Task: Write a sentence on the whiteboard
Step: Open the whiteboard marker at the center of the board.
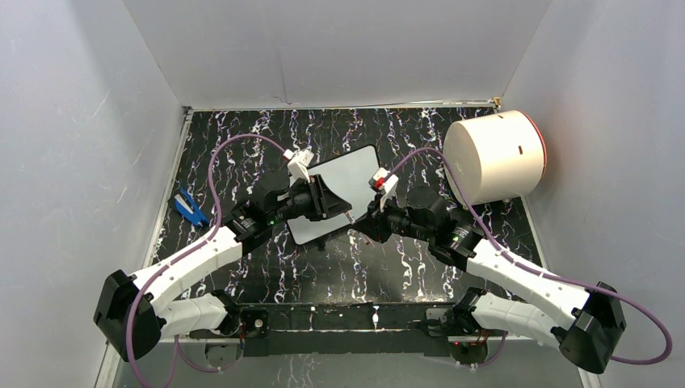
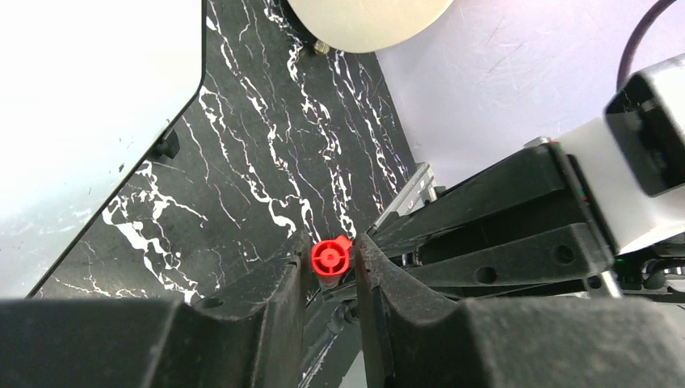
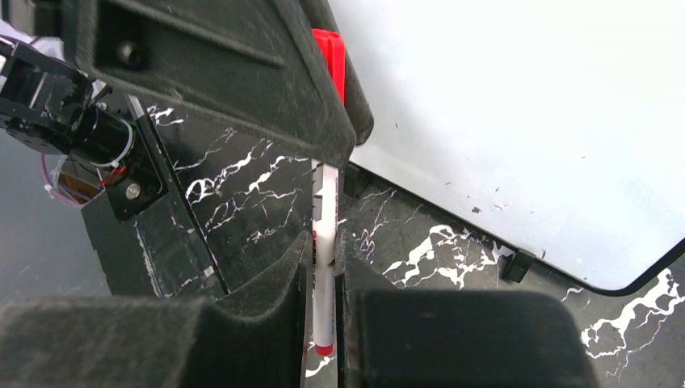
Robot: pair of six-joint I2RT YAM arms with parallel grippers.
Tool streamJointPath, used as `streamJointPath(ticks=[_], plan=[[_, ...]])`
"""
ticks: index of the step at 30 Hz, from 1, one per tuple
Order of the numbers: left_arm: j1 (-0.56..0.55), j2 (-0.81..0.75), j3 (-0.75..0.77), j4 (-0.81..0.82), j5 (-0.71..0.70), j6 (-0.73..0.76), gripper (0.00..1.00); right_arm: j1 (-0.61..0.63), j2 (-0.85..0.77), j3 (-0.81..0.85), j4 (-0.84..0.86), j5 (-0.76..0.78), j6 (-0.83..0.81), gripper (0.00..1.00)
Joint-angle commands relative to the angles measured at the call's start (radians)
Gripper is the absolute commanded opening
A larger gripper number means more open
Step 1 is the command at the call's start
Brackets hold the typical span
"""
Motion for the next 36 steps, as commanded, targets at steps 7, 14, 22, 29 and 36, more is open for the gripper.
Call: streamJointPath(ticks=[7, 14, 22, 29, 36], plan=[[-0.003, -0.056, -0.024, 0.006, -0.04, 0.015, 0.0, 0.004, -0.014, -0.008, 0.141, 0.046, 0.026, 0.0], [-0.001, -0.116, -0.085, 0.042, -0.148, -0.078, 0.0, 0.004, -0.058, -0.082, 0.267, 0.072, 0.124, 0.11], [-0.001, -0.183, -0.168, 0.131, -0.224, -0.216, 0.0, 0.003, -0.112, -0.195, 0.478, 0.091, 0.237, 0.35], [0.002, -0.221, -0.251, 0.249, -0.248, -0.359, 0.0, -0.013, -0.11, -0.248, 0.59, 0.08, 0.319, 0.47], [0.005, -0.231, -0.295, 0.338, -0.231, -0.45, 0.0, -0.073, -0.121, -0.278, 0.648, 0.047, 0.377, 0.53]])
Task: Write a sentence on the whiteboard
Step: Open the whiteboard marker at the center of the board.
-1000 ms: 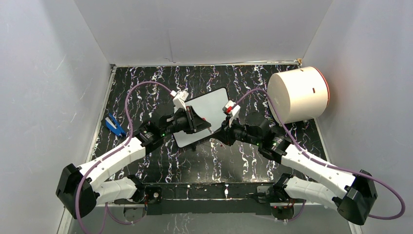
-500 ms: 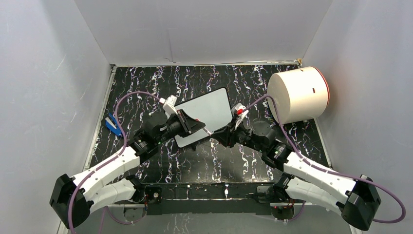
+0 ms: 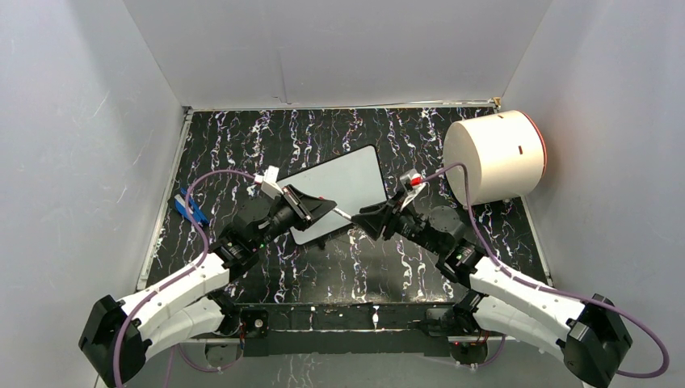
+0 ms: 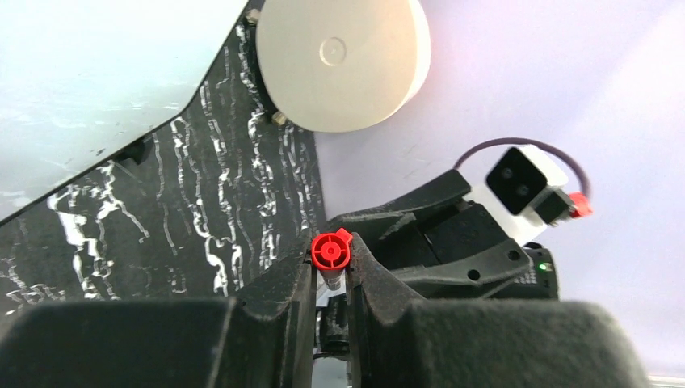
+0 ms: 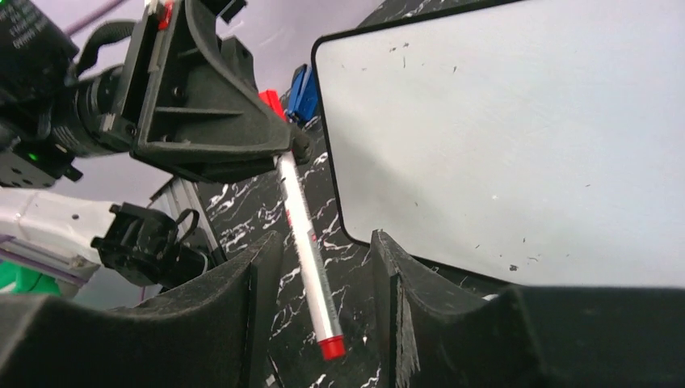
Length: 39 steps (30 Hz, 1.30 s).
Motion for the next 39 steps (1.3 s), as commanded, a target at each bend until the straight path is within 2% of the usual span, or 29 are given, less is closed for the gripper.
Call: streamJointPath(ticks=[1, 11, 21, 39], plan=[[0.006, -0.031, -0.029, 0.13, -0.014, -0.089, 0.0, -0.048, -0.01, -0.005, 0.135, -0.041, 0.067, 0.53], [0.005, 0.011, -0.123, 0.355, -0.028, -0.226, 0.0, -0.081, 0.048, -0.026, 0.307, -0.154, 0.169, 0.5], [0.005, -0.01, -0.151, 0.394, -0.071, -0.246, 0.0, -0.081, 0.098, -0.029, 0.399, -0.205, 0.231, 0.5], [0.005, 0.034, -0.131, 0.415, -0.034, -0.247, 0.0, -0.082, 0.148, -0.007, 0.445, -0.205, 0.242, 0.44]])
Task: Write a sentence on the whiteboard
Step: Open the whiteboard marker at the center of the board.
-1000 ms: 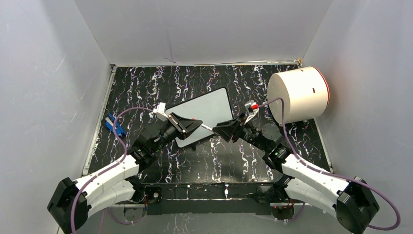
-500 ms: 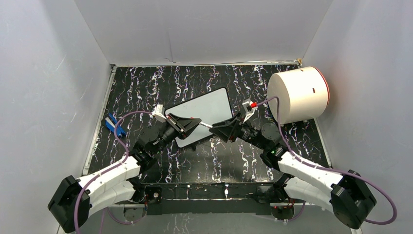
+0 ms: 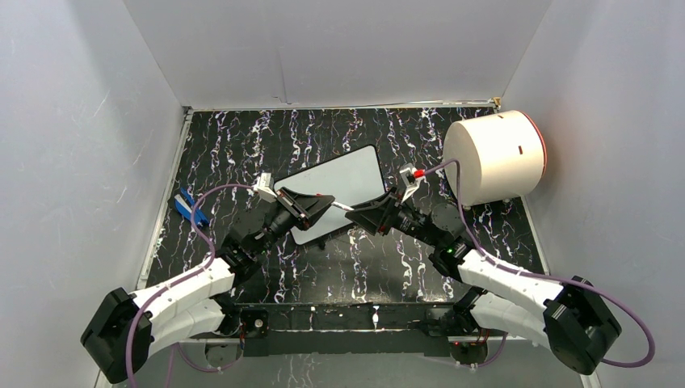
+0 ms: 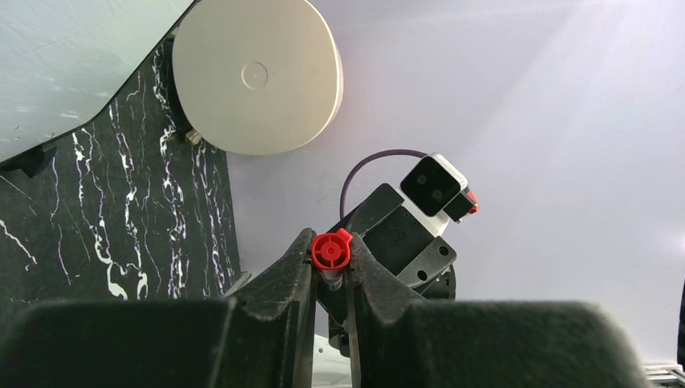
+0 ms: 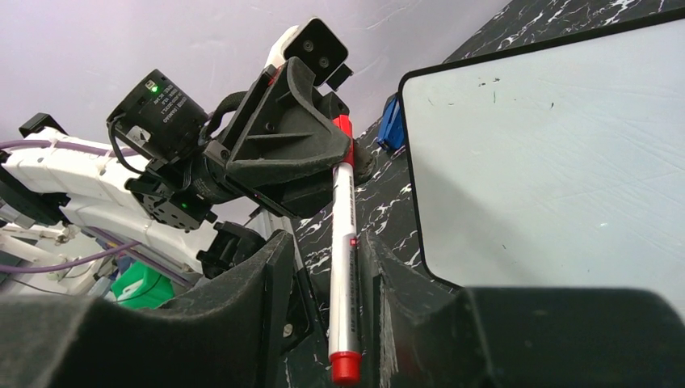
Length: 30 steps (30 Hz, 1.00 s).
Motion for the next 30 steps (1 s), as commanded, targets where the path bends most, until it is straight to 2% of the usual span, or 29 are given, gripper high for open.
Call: streamJointPath(ticks=[1, 30], plan=[[0.005, 0.004, 0.015, 0.041, 0.006, 0.007, 0.0, -0.004, 0.01, 0.027, 0.092, 0.003, 0.009, 0.43], [0.005, 0.029, 0.033, 0.052, 0.029, 0.012, 0.0, -0.003, 0.06, 0.038, 0.143, -0.016, 0.023, 0.31]])
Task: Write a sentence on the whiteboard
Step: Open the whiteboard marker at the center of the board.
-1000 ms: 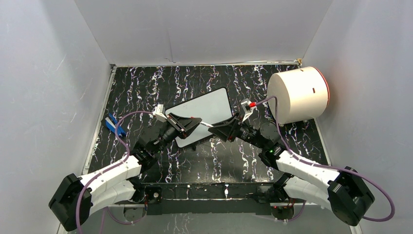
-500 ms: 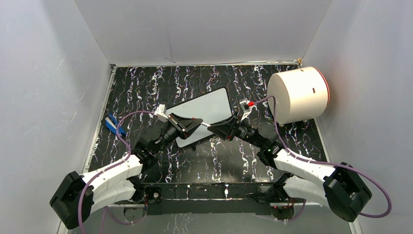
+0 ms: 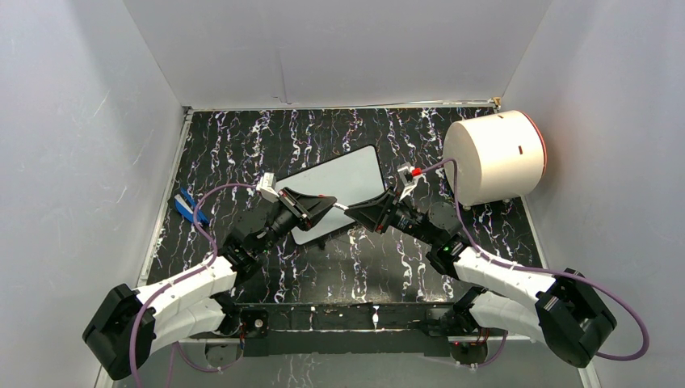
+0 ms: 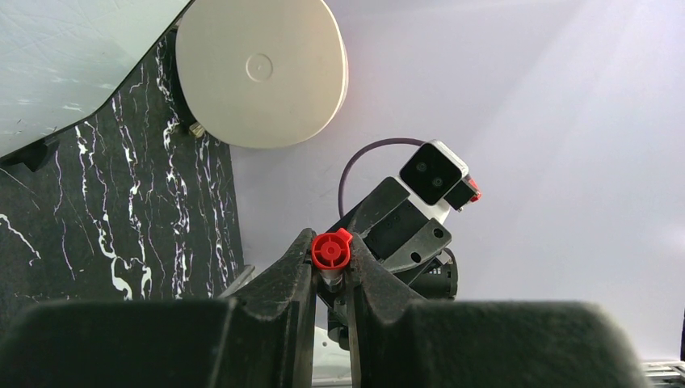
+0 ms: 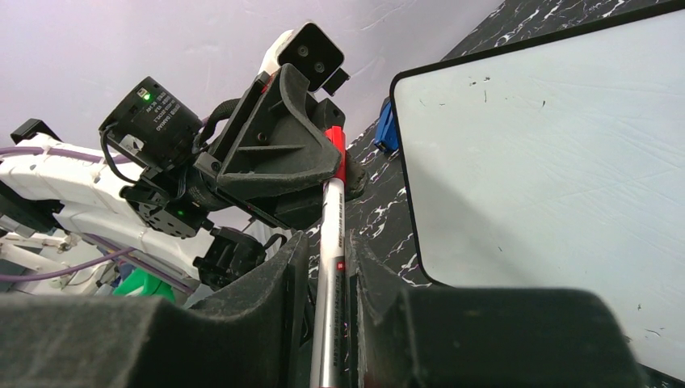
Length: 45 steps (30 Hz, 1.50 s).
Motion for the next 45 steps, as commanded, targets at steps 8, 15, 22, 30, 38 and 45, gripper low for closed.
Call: streamJointPath(ticks=[8, 15, 22, 30, 38, 45], plan=[[0.005, -0.004, 0.025, 0.04, 0.002, 0.009, 0.0, -0.002, 0.012, 0.04, 0.09, -0.039, -0.006, 0.2], [0.006, 0.007, 0.018, 0.054, -0.009, 0.01, 0.0, -0.003, 0.015, 0.024, 0.109, -0.063, 0.0, 0.0], [0.006, -0.037, -0.019, 0.06, -0.058, 0.028, 0.0, -0.003, -0.011, -0.034, 0.133, -0.087, 0.017, 0.0], [0.005, -0.099, -0.059, 0.063, -0.166, 0.046, 0.0, -0.002, -0.052, -0.081, 0.147, -0.092, 0.023, 0.0], [0.005, -0.161, -0.078, 0.063, -0.26, 0.102, 0.0, -0.003, -0.048, -0.106, 0.192, -0.131, 0.045, 0.0], [0.006, -0.217, 0.004, -0.113, -0.304, 0.234, 0.0, -0.001, -0.064, -0.118, 0.176, -0.122, 0.033, 0.0]])
